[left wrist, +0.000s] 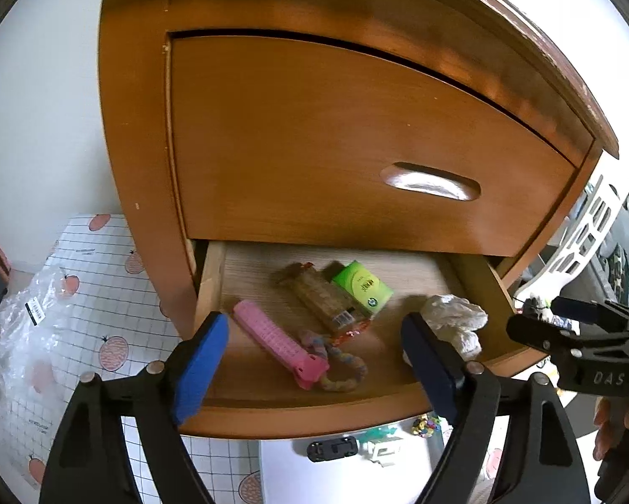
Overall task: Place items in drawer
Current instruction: 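Withdraw both tools from the drawer back over the tray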
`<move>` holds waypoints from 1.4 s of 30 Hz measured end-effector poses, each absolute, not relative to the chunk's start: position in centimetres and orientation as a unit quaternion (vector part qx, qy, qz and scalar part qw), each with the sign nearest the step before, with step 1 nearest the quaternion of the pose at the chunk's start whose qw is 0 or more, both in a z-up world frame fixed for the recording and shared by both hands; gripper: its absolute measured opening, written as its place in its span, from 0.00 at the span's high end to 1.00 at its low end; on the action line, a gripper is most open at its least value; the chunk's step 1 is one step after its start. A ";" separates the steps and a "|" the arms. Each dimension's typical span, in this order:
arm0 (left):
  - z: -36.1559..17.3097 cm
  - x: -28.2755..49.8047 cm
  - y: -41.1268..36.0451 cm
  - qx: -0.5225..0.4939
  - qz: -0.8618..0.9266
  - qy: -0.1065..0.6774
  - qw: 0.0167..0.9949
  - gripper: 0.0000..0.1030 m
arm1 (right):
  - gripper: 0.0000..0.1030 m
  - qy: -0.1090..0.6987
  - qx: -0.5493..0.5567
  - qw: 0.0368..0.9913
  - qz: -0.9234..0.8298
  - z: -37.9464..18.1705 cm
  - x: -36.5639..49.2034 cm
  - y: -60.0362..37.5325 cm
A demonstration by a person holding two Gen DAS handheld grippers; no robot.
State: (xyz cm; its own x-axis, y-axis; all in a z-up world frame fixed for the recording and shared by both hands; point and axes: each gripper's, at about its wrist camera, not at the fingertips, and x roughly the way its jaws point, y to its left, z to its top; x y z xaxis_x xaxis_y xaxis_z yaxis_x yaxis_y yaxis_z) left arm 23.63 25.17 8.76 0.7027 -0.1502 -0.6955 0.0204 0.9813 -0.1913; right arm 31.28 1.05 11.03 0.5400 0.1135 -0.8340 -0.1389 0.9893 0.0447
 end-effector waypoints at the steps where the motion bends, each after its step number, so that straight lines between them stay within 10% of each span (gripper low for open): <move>1: 8.7 23.6 25.3 -0.084 -0.041 0.381 0.920 0.11 | 0.09 0.474 -0.014 0.878 0.072 10.9 31.2 1.0; 42: 10.1 14.2 21.9 -0.101 -0.083 0.343 0.930 0.03 | 0.00 0.427 0.009 0.901 0.069 11.3 22.5 -2.1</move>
State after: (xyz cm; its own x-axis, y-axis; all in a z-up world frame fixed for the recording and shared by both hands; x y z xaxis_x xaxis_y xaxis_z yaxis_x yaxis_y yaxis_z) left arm 14.18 21.88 10.13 0.7513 -0.2229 -0.6211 0.0847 0.9660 -0.2442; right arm 22.53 -2.08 11.31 0.6254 0.1321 -0.7690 -0.1163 0.9903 0.0755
